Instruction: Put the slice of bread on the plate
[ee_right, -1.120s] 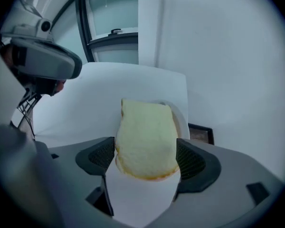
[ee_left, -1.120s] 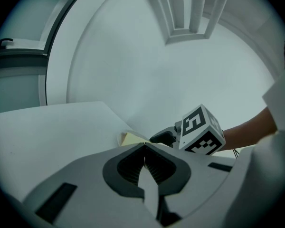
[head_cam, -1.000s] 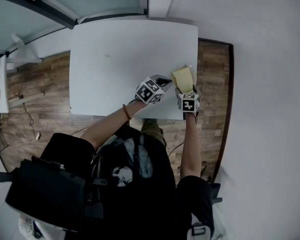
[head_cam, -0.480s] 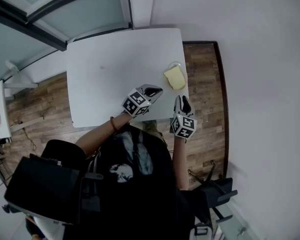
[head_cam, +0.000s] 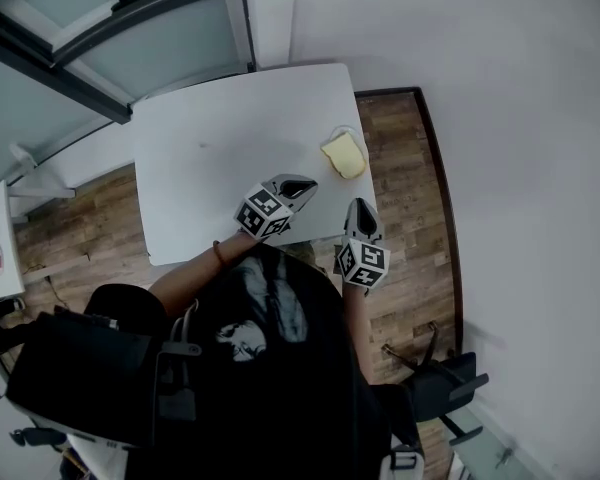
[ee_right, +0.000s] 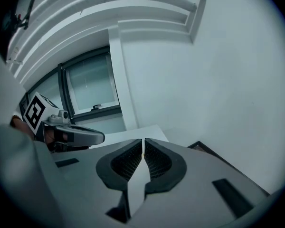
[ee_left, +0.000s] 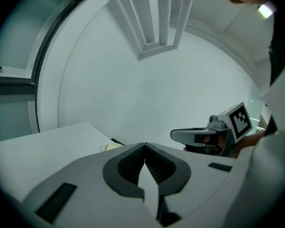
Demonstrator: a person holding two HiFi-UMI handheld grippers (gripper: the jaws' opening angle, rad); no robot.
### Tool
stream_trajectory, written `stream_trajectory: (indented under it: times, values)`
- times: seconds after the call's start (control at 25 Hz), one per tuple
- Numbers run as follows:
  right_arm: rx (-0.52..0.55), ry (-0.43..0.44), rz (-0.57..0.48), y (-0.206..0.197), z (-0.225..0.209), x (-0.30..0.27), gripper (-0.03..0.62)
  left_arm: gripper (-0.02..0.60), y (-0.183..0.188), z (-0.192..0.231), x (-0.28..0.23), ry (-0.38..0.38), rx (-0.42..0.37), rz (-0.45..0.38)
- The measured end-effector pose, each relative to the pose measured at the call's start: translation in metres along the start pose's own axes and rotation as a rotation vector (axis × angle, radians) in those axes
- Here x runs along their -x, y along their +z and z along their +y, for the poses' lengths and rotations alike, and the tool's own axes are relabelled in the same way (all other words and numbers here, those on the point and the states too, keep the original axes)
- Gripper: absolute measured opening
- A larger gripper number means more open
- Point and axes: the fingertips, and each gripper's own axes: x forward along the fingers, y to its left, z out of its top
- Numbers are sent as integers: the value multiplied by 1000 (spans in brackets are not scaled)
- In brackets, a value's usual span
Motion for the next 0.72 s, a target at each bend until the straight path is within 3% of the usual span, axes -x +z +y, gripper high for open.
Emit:
stream_trajectory:
  times: [0.72]
  values:
    - [16, -10, -13, -7, 0, 16, 12, 6, -5, -14, 4, -7, -14, 2]
